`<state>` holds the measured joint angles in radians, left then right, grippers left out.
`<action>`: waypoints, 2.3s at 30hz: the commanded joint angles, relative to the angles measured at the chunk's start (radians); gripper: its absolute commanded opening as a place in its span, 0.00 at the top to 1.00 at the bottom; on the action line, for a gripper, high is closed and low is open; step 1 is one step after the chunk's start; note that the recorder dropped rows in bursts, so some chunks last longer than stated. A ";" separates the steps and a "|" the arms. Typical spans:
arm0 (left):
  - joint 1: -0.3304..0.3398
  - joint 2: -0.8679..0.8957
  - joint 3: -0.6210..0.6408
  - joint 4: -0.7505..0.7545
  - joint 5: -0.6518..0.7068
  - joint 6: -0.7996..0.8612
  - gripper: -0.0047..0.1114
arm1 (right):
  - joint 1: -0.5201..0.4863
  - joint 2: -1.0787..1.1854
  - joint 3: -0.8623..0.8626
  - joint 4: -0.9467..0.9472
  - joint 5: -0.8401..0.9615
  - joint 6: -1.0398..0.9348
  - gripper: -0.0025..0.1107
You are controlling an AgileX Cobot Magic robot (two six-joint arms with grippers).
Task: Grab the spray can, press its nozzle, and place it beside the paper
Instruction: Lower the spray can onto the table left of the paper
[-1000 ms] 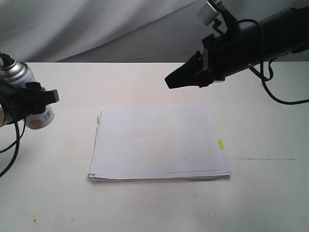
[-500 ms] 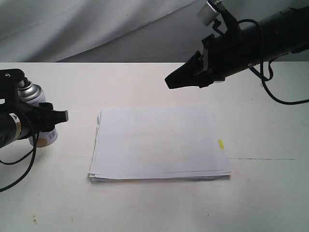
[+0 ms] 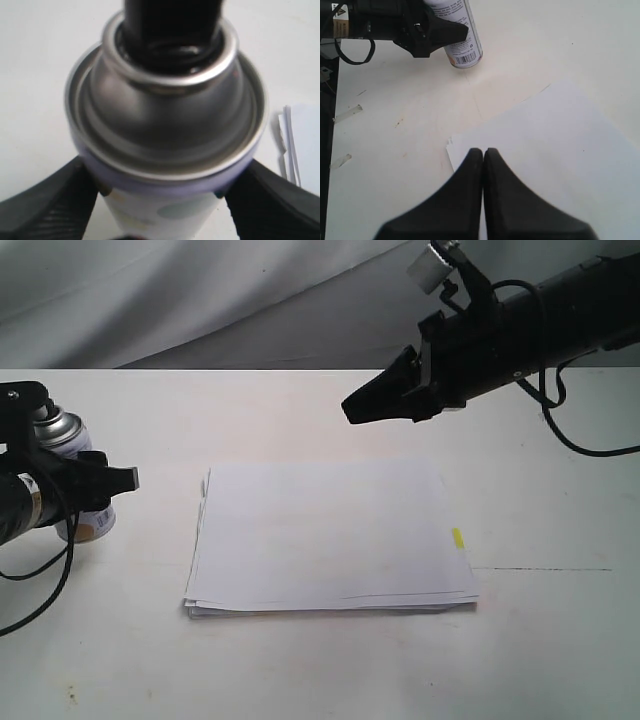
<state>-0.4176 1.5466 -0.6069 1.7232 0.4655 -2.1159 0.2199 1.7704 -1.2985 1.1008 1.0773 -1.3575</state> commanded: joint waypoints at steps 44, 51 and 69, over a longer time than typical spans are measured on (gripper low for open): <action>0.218 -0.043 -0.243 -1.093 -0.434 1.238 0.96 | 0.000 -0.009 -0.006 0.000 0.007 0.002 0.98; 0.290 -0.043 -0.024 -1.252 -0.781 1.604 0.96 | 0.000 -0.009 -0.006 0.000 0.007 0.002 0.98; 0.290 0.044 0.104 -1.558 -0.866 1.941 0.96 | 0.000 -0.009 -0.006 0.000 0.007 0.002 0.98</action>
<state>-0.1282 1.5845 -0.5144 0.1785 -0.3101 -0.1808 0.2199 1.7704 -1.2985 1.0968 1.0773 -1.3575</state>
